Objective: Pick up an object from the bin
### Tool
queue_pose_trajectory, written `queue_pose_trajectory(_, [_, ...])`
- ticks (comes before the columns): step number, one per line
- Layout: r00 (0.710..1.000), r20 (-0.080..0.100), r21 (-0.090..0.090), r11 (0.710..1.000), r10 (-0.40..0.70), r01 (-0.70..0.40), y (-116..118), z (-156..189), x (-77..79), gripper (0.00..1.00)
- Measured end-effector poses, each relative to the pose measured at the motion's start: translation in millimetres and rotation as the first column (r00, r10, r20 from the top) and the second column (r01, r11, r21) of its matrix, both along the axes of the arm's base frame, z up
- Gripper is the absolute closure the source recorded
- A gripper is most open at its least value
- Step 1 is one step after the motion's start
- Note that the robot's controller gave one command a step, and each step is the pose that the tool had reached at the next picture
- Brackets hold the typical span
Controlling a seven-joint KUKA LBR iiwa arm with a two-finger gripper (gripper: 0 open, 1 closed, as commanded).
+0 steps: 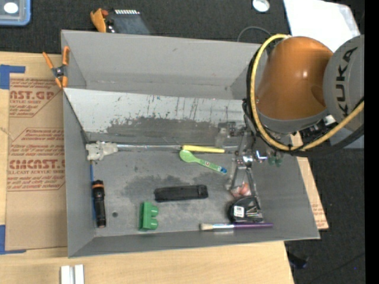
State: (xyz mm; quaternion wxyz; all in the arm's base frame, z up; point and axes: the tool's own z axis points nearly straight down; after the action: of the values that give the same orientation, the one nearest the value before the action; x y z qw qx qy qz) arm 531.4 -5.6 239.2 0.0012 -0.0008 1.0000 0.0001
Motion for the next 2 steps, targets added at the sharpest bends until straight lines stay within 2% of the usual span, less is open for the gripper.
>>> queue_pose_trajectory(1, [1.000,0.000,0.000,1.000,0.000,0.000,0.0,0.0,0.0,0.00])
queue_pose_trajectory(2, [1.000,0.008,0.000,1.000,0.021,-0.021,41.8,-60.4,15.6,0.00])
